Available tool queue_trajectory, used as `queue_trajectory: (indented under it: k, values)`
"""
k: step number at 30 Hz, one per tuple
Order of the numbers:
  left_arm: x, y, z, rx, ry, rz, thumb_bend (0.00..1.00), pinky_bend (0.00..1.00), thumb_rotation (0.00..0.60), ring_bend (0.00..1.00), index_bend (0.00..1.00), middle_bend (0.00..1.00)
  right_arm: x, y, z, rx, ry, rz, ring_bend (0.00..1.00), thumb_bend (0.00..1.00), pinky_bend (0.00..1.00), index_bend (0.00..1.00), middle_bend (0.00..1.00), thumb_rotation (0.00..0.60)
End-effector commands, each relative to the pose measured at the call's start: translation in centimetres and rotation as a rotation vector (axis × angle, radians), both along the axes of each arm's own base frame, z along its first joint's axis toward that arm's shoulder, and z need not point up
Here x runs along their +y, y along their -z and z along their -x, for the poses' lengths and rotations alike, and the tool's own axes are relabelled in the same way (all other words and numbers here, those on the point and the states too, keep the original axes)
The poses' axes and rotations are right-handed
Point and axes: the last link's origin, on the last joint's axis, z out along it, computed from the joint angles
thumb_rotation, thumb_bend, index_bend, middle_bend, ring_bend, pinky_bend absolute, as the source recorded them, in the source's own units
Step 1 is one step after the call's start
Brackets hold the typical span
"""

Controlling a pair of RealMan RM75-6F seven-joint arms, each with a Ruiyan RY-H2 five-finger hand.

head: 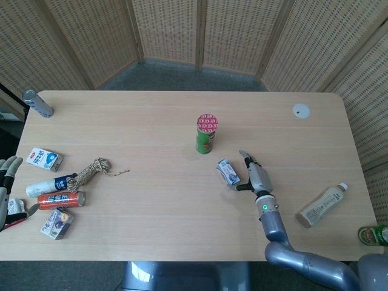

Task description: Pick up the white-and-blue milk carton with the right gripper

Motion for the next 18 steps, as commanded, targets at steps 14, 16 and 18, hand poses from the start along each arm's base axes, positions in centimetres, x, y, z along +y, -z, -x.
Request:
queue_trajectory:
  k: [14, 16, 18]
  values:
    - [0.1, 0.2, 0.2, 0.004, -0.005, -0.005, 0.0, 0.0, 0.6, 0.0, 0.0, 0.0, -0.2, 3.4, -1.6, 0.005, 0.037, 0.067, 0.0, 0.0, 0.11, 0.12, 0.04, 0.6]
    - [0.1, 0.1, 0.2, 0.002, -0.006, -0.007, 0.0, 0.0, 0.6, 0.0, 0.0, 0.0, -0.2, 3.7, -1.6, 0.01, 0.04, 0.091, 0.02, 0.0, 0.21, 0.22, 0.14, 0.6]
    - [0.1, 0.0, 0.2, 0.0, -0.004, -0.015, 0.0, 0.0, 0.6, 0.0, 0.0, 0.0, -0.2, 4.2, -1.4, 0.02, 0.045, 0.097, 0.06, 0.0, 0.27, 0.3, 0.23, 0.6]
